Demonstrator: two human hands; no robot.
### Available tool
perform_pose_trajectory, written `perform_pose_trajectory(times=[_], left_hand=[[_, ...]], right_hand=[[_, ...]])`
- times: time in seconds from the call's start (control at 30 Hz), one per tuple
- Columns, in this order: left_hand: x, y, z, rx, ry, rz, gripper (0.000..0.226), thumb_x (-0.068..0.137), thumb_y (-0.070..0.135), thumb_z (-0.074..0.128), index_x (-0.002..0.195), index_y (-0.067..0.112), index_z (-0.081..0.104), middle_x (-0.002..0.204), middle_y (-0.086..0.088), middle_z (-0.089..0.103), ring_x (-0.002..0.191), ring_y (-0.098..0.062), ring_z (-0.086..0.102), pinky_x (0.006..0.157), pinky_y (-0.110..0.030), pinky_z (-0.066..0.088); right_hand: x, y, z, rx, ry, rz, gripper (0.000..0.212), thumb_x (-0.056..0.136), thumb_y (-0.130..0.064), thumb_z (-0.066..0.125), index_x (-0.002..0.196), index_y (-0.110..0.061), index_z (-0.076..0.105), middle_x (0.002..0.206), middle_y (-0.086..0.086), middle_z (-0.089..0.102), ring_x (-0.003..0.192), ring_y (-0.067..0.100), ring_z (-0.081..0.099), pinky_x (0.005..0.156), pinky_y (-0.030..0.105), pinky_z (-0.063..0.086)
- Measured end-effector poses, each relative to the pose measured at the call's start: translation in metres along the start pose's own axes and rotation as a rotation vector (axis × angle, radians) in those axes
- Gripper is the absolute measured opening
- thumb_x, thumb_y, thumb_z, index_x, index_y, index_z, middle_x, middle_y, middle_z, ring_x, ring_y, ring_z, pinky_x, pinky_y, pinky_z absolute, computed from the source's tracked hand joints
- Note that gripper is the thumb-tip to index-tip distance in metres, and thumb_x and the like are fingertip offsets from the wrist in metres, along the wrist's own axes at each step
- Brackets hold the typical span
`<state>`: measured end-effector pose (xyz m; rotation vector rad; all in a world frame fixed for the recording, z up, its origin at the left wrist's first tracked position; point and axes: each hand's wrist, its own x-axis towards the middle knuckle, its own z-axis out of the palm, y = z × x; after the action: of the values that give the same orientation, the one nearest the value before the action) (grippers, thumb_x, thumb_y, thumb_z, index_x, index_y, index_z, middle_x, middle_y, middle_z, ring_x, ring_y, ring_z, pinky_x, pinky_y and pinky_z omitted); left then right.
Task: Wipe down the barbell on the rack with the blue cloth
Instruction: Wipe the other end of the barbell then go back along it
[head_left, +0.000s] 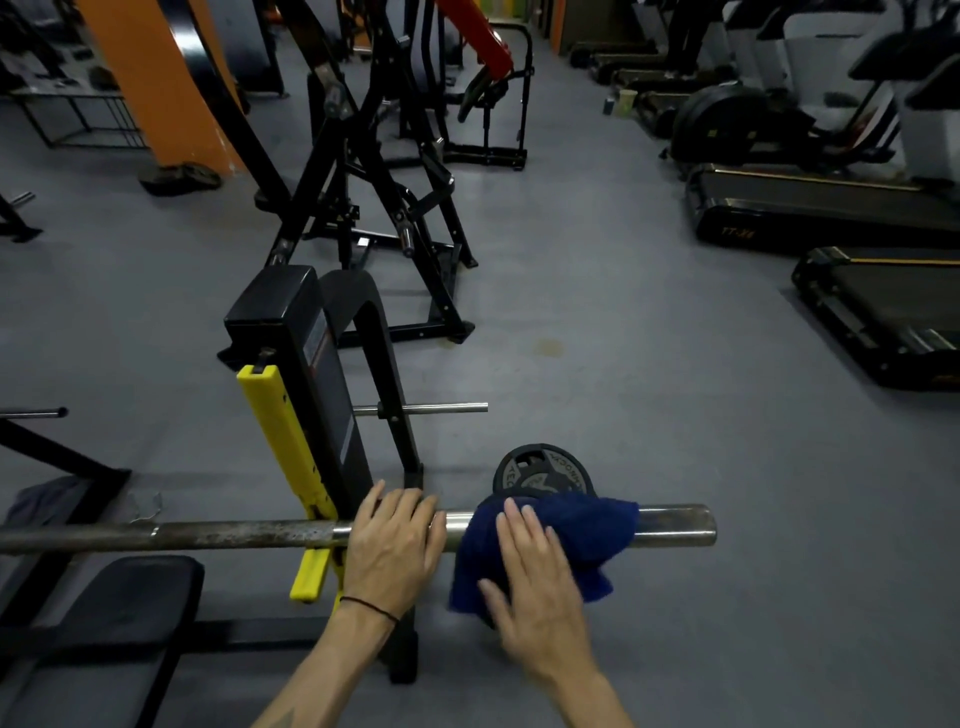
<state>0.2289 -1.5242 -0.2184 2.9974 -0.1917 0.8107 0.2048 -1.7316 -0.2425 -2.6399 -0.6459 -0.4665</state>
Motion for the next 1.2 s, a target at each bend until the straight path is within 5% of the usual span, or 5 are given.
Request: perform_pose_trajectory(times=[0.23, 0.53, 0.7, 0.87, 1.2], left_hand=[[0.007, 0.002, -0.004, 0.035, -0.067, -0.032, 0.030, 0.099, 0.035, 0.045, 0.086, 0.018, 0.065, 0.078, -0.002, 0.060, 0.071, -0.023, 0.057, 0.075, -0.040, 0.048], [0.064, 0.000, -0.017, 0.047, -0.517, -0.187, 0.052, 0.103, 0.045, 0.035, 0.093, 0.012, 0.074, 0.092, -0.011, 0.074, 0.090, -0.034, 0.070, 0.076, -0.036, 0.049], [0.047, 0.000, -0.018, -0.014, -0.174, -0.004, 0.046, 0.095, 0.034, 0.044, 0.054, 0.019, 0.059, 0.049, -0.002, 0.057, 0.043, -0.026, 0.057, 0.050, -0.032, 0.045], [0.025, 0.005, -0.011, -0.024, -0.078, 0.049, 0.030, 0.096, 0.033, 0.043, 0.078, 0.021, 0.064, 0.075, 0.000, 0.062, 0.071, -0.019, 0.059, 0.075, -0.038, 0.052], [0.010, 0.007, -0.001, -0.016, 0.001, 0.036, 0.026, 0.099, 0.029, 0.042, 0.087, 0.017, 0.063, 0.089, -0.005, 0.059, 0.077, -0.024, 0.056, 0.073, -0.040, 0.046]], right_hand=[[0.006, 0.023, -0.007, 0.094, 0.233, 0.505, 0.068, 0.106, -0.047, 0.032, 0.160, -0.006, 0.022, 0.171, 0.006, 0.014, 0.158, 0.026, 0.011, 0.126, 0.053, 0.010], [0.002, 0.067, -0.026, -0.053, 0.101, 0.148, 0.059, 0.109, -0.046, 0.031, 0.156, -0.011, 0.039, 0.166, 0.001, 0.029, 0.154, 0.023, 0.028, 0.126, 0.045, 0.017], [0.012, 0.008, -0.005, 0.126, 0.191, 0.454, 0.072, 0.106, -0.055, 0.031, 0.159, -0.006, 0.027, 0.169, 0.007, 0.021, 0.158, 0.026, 0.011, 0.128, 0.045, 0.002], [0.004, 0.021, -0.006, -0.034, 0.012, 0.006, 0.065, 0.106, -0.047, 0.037, 0.160, -0.012, 0.029, 0.170, 0.000, 0.020, 0.156, 0.021, 0.020, 0.126, 0.042, 0.015], [0.004, -0.020, 0.005, -0.010, -0.011, 0.049, 0.072, 0.106, -0.055, 0.027, 0.163, -0.012, 0.018, 0.171, 0.004, 0.013, 0.157, 0.023, 0.014, 0.125, 0.042, 0.011]])
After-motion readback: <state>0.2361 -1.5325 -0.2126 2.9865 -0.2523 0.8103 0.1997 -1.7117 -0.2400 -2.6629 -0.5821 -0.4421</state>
